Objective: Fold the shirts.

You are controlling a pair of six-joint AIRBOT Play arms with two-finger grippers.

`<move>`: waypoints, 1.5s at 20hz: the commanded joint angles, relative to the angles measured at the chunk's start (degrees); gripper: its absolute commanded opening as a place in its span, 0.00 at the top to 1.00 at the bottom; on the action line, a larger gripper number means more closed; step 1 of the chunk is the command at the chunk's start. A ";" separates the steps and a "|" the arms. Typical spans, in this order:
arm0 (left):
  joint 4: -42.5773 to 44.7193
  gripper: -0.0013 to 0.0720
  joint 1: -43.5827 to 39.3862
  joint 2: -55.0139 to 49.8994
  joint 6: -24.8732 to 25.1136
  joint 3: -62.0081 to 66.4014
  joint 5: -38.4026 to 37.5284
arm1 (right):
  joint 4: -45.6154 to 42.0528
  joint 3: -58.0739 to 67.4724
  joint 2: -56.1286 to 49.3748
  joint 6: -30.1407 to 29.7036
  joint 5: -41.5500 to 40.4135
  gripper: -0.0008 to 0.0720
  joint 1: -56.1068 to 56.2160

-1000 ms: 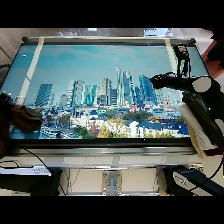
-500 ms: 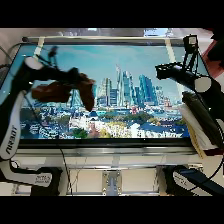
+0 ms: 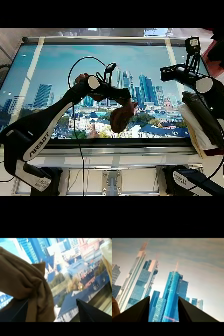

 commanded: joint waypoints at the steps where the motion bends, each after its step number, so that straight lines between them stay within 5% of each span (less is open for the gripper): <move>1: 1.07 0.07 3.02 -0.09 -0.28 4.37 -1.33 | 2.32 -1.92 -0.48 3.32 7.28 0.43 -1.55; 5: 6.67 0.07 12.15 0.13 -4.52 7.65 -2.54 | 13.27 -8.66 -5.49 3.30 16.39 0.43 0.07; 8: 9.73 0.07 18.25 0.09 -8.13 7.63 -7.34 | 20.15 -15.43 -8.90 2.12 13.40 0.42 4.24; 10: 10.71 0.07 21.09 0.07 -8.09 7.63 -9.75 | 20.87 -18.69 -10.93 2.36 8.61 0.28 8.37; 16: 15.67 0.07 23.15 0.07 -7.89 7.58 -11.28 | 25.97 -19.87 -16.28 3.10 1.66 0.28 19.34; 17: 16.35 0.07 23.15 0.07 -7.85 7.58 -11.26 | 25.94 -19.89 -16.39 4.09 -0.39 0.33 20.41; 20: 19.74 0.07 23.15 0.07 -7.69 7.58 -11.30 | 26.36 -19.47 -16.33 4.59 -4.57 0.94 21.18; 24: 27.65 0.07 23.17 -0.39 -8.96 7.58 -9.68 | 23.80 -16.31 -14.19 4.37 0.52 0.95 17.84; 28: 31.30 0.07 25.18 -4.85 -27.93 7.58 -3.65 | 22.34 -13.70 -11.30 4.37 4.33 0.95 14.60; 30: 25.97 0.07 27.30 -7.56 -31.19 7.58 0.48 | 22.16 -13.11 -11.19 4.35 4.70 0.95 14.32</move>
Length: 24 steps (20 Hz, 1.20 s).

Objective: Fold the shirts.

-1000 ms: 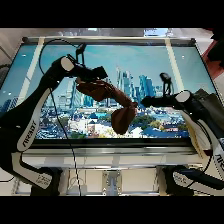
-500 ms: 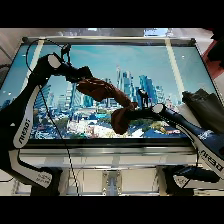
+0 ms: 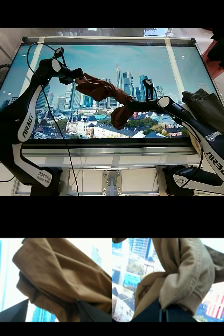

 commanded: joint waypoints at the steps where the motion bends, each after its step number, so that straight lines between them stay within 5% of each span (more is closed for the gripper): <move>1: -4.98 0.07 3.02 -4.24 -9.84 0.04 7.17 | -0.81 1.25 0.90 0.02 1.77 0.95 -1.11; 8: -12.68 0.07 5.88 -10.03 -10.14 0.07 12.70 | -0.76 1.25 0.90 0.04 0.98 0.95 -1.11; 12: -23.50 0.11 5.73 -11.56 -3.72 0.07 15.82 | -0.68 1.25 0.90 0.04 -0.66 0.95 -1.11; 14: -28.87 0.31 5.73 -12.48 -0.31 0.07 15.87 | -0.52 1.25 0.90 0.04 -1.77 0.95 -1.11; 17: -34.16 0.95 5.73 -12.85 4.26 0.07 15.85 | -0.59 1.25 0.90 0.02 -2.34 0.95 -1.11; 20: -45.68 0.96 6.21 -12.61 11.15 1.44 14.91 | -1.81 1.27 2.12 -0.15 -3.23 0.95 -1.68; 24: -57.42 0.96 10.12 -7.65 27.26 10.69 8.11 | -7.98 1.27 14.36 2.45 -1.22 0.95 -9.35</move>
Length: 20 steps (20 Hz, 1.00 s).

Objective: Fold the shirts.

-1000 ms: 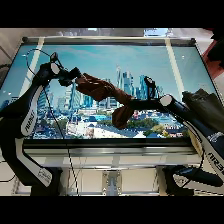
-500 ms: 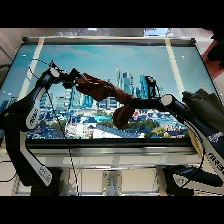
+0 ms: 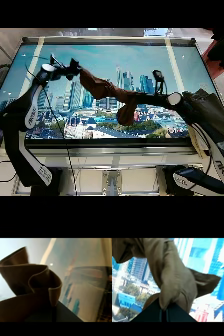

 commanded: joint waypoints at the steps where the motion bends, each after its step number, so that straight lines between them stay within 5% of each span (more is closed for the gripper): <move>1: -9.64 0.96 3.54 5.20 13.94 7.89 -7.80 | -5.29 0.07 11.23 3.15 0.92 0.95 -7.13; 6: -7.19 0.96 7.61 23.26 21.20 13.97 -26.16 | -8.02 6.34 30.03 3.04 5.57 0.95 -18.80; 15: 16.26 0.96 7.48 49.33 18.45 13.92 -51.01 | -10.36 23.45 34.01 3.08 11.47 0.95 -22.03; 20: 21.84 0.96 7.43 49.05 16.90 -7.02 -47.80 | -7.67 19.15 22.91 3.04 21.14 0.95 -21.99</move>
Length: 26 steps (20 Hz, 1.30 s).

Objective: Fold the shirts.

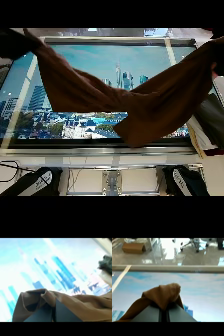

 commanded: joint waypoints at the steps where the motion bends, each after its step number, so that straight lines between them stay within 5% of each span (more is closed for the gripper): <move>1: 4.61 0.96 0.00 0.79 -0.46 -17.57 3.65 | 3.67 -4.00 -8.04 -0.66 5.40 0.95 -0.09; 4: 6.32 0.96 0.00 -0.55 1.18 -38.97 16.17 | 5.07 -11.08 -16.87 -2.21 2.10 0.95 2.10; 9: 6.88 0.96 0.00 -2.01 1.36 -61.57 35.45 | 5.20 -17.90 -31.50 -2.14 -15.80 0.95 11.54; 17: 6.32 0.96 0.00 -2.01 0.57 -63.34 36.96 | 5.57 -17.88 -39.54 -1.92 -45.44 0.94 22.51; 18: 4.96 0.96 0.02 -1.99 0.70 -62.95 36.41 | 5.66 -17.88 -39.28 -1.73 -46.88 0.85 22.36; 20: 2.56 0.95 0.02 -1.99 0.96 -60.70 34.97 | 5.53 -17.88 -37.35 -1.75 -46.64 0.52 20.94; 21: 2.56 0.89 0.02 -1.99 0.98 -58.36 33.90 | 4.98 -17.88 -35.50 -1.79 -44.98 0.51 19.58; 23: 2.56 0.48 0.02 -1.88 1.51 -52.30 31.74 | 1.68 -17.88 -30.08 -1.79 -38.88 0.51 15.08; 26: 2.54 0.40 0.02 -1.86 1.53 -42.42 29.20 | -4.76 -17.88 -20.90 -1.73 -22.91 0.52 5.60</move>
